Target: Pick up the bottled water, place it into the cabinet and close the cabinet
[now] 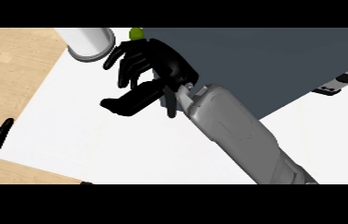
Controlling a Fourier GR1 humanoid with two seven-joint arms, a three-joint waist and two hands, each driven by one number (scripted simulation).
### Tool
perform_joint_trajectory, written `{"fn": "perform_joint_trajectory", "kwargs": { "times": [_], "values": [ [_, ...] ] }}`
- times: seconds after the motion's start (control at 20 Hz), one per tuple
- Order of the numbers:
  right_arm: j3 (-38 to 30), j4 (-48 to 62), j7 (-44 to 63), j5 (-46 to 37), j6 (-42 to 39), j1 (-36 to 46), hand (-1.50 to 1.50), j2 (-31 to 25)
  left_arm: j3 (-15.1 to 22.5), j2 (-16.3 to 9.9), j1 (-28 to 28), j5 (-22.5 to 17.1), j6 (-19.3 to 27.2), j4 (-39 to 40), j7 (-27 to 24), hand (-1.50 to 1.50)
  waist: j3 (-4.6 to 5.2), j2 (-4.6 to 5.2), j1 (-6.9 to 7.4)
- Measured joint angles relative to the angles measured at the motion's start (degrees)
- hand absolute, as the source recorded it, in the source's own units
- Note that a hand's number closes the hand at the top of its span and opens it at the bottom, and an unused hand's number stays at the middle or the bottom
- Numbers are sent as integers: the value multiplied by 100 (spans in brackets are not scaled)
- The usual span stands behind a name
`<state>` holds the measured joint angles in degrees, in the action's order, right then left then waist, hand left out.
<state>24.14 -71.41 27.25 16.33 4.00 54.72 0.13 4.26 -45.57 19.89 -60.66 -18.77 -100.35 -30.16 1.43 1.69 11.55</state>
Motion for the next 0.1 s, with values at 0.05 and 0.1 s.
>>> {"fn": "perform_joint_trajectory", "kwargs": {
  "times": [0.05,0.1],
  "values": [
    [53,108,-55,103,97,109,-150,0,-24,-10,0,-11,-5,2,0,-150,13,12,-3],
    [107,213,-131,185,204,199,-150,0,-38,-9,12,-18,-3,10,-2,-150,21,15,-16]
  ]
}}
